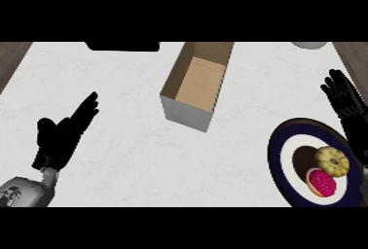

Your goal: Pick the cupcake from the plate and place it in the cardboard box

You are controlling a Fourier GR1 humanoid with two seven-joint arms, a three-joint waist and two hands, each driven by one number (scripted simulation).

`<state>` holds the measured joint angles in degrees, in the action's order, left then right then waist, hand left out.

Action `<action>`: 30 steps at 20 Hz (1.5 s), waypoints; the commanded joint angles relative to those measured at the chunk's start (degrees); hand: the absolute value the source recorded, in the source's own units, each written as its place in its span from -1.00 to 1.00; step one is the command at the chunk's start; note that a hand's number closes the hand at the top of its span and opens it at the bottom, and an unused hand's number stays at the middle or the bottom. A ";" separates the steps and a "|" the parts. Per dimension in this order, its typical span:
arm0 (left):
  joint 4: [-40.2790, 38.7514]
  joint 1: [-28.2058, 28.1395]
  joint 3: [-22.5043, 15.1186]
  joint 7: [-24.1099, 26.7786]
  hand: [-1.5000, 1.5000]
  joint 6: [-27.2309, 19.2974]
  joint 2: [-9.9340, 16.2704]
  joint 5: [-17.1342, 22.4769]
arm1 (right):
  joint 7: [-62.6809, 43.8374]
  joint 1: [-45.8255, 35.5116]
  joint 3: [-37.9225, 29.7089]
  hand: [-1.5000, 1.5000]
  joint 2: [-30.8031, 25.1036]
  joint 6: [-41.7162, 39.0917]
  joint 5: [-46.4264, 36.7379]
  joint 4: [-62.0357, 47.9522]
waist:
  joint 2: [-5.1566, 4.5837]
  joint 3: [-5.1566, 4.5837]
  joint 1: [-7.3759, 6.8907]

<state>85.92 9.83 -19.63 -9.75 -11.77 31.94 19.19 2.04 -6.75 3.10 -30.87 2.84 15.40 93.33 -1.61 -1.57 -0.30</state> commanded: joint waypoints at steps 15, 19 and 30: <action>-7.97 -2.88 8.08 4.56 0.00 -9.64 6.72 -8.79 | 46.52 10.36 3.01 -1.00 -12.43 -37.73 -5.23 -20.10 | 0.69 2.26 -0.81; -9.22 -3.82 8.00 6.56 0.00 -9.29 6.15 -9.32 | 58.26 7.18 2.98 -1.00 -16.98 -37.01 -12.73 -25.14 | 0.97 2.10 -1.47; -11.88 -2.98 8.19 8.62 0.00 -8.87 4.70 -11.03 | 64.29 -2.23 14.21 -1.00 -27.72 -21.57 -36.64 -30.78 | 1.06 1.72 -1.99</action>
<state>75.11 7.30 -11.75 -2.18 -20.74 37.12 8.63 55.65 -5.97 13.61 -56.39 -16.39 -14.49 66.02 -0.66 0.26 -2.28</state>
